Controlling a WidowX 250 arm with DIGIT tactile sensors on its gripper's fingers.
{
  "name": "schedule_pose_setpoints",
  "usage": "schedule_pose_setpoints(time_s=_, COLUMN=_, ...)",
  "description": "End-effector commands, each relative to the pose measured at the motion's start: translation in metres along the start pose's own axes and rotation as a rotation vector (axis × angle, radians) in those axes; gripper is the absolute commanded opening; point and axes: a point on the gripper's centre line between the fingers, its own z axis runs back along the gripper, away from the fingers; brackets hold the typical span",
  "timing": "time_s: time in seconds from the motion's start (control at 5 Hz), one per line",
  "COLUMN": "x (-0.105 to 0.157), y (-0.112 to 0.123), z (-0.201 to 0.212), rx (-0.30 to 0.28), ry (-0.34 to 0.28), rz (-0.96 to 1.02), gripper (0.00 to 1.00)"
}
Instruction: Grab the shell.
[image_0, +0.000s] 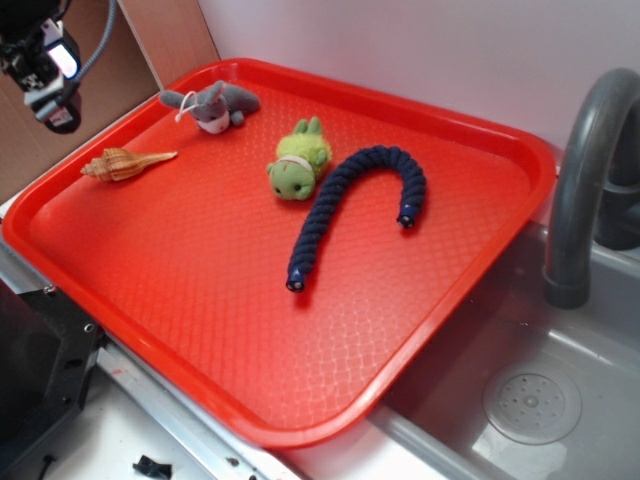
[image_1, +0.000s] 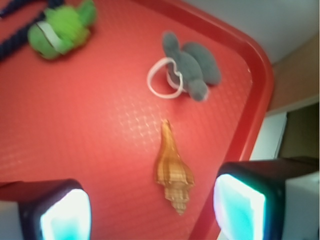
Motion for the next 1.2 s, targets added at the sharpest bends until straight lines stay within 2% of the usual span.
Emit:
schedule_pose_setpoints(time_s=0.0, x=-0.009, y=0.017, z=-0.045, rx=0.006, ry=0.091, rz=-0.009, gripper=1.00)
schedule_pose_setpoints(time_s=0.6, x=-0.014, y=0.017, z=-0.086, rx=-0.020, ry=0.190, rz=0.005, gripper=1.00)
schedule_pose_setpoints(time_s=0.8, x=-0.016, y=0.017, z=-0.093, rx=-0.013, ry=0.203, rz=0.026, gripper=1.00)
schedule_pose_setpoints(time_s=1.0, x=-0.016, y=0.016, z=-0.095, rx=-0.017, ry=0.206, rz=0.029, gripper=0.54)
